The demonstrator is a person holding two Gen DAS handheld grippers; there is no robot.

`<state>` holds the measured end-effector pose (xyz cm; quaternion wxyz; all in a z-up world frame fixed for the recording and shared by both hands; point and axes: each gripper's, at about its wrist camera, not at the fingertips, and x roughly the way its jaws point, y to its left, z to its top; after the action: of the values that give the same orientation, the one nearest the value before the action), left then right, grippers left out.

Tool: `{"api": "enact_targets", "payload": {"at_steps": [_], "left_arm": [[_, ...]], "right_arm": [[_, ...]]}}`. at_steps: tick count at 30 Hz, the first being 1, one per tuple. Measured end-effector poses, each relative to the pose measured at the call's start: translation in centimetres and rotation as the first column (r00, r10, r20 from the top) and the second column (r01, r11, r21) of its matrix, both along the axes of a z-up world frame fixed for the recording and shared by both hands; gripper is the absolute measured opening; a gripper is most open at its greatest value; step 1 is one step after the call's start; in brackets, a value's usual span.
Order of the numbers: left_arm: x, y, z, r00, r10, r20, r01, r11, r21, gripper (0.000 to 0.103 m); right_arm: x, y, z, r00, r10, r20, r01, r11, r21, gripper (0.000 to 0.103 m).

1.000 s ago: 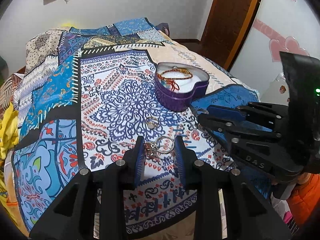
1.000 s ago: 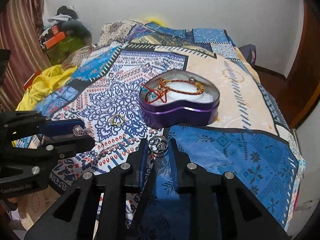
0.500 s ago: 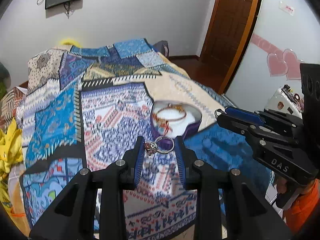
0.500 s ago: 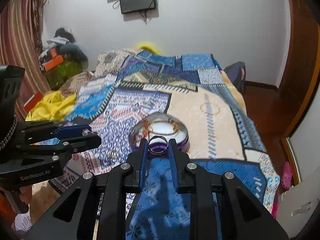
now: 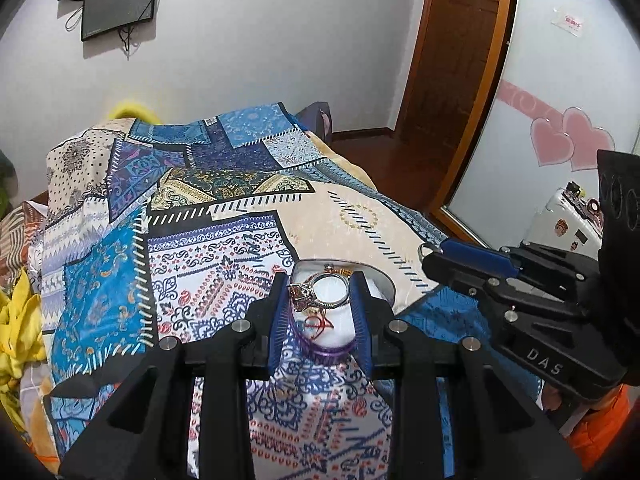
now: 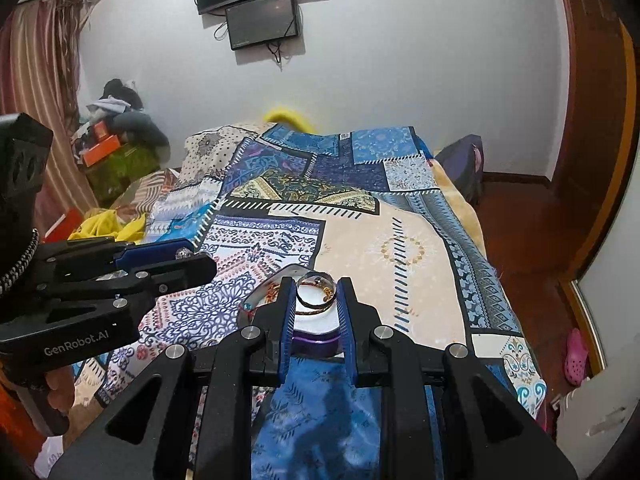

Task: Organize jewelry
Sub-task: 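Carry the stone ring into the tin with the left tool while the right tool carries its ring, then open the left tool to drop the stone ring while the right tool releases its ring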

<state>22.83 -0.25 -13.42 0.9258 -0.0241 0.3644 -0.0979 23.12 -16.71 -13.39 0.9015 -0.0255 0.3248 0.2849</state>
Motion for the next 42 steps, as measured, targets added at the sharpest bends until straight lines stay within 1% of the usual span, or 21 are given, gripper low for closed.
{"api": "enact_targets", "payload": {"at_steps": [7, 15, 20, 25, 34, 42], "left_arm": [[2.0, 0.0, -1.1, 1.0, 0.003, -0.029, -0.003, 1.0, -0.016, 0.03], [4.3, 0.2, -3.2, 0.995, -0.008, -0.095, 0.004, 0.999, -0.04, 0.03], [5.2, -0.3, -4.4, 0.991, -0.034, -0.133, 0.028, 0.998, -0.047, 0.03], [5.7, -0.5, -4.9, 0.988, -0.043, -0.146, 0.036, 0.998, -0.049, 0.03], [5.4, -0.4, -4.5, 0.99, -0.043, -0.136, 0.037, 0.998, -0.049, 0.03], [3.8, 0.1, -2.4, 0.996, -0.028, -0.09, 0.025, 0.999, -0.032, 0.03]], "right_arm": [[1.6, 0.4, -1.7, 0.999, 0.006, -0.043, -0.007, 1.0, -0.018, 0.019], [2.9, 1.1, -3.5, 0.996, 0.027, -0.089, -0.032, 0.998, -0.052, 0.019], [3.4, 1.3, -4.2, 0.993, 0.039, -0.108, -0.047, 0.996, -0.076, 0.019], [3.5, 1.1, -4.2, 0.994, 0.04, -0.105, -0.048, 0.996, -0.078, 0.019], [3.2, 1.6, -3.9, 0.995, 0.052, -0.091, -0.061, 0.993, -0.1, 0.019], [2.7, 1.7, -3.2, 0.994, 0.055, -0.091, -0.065, 0.992, -0.112, 0.019]]}}
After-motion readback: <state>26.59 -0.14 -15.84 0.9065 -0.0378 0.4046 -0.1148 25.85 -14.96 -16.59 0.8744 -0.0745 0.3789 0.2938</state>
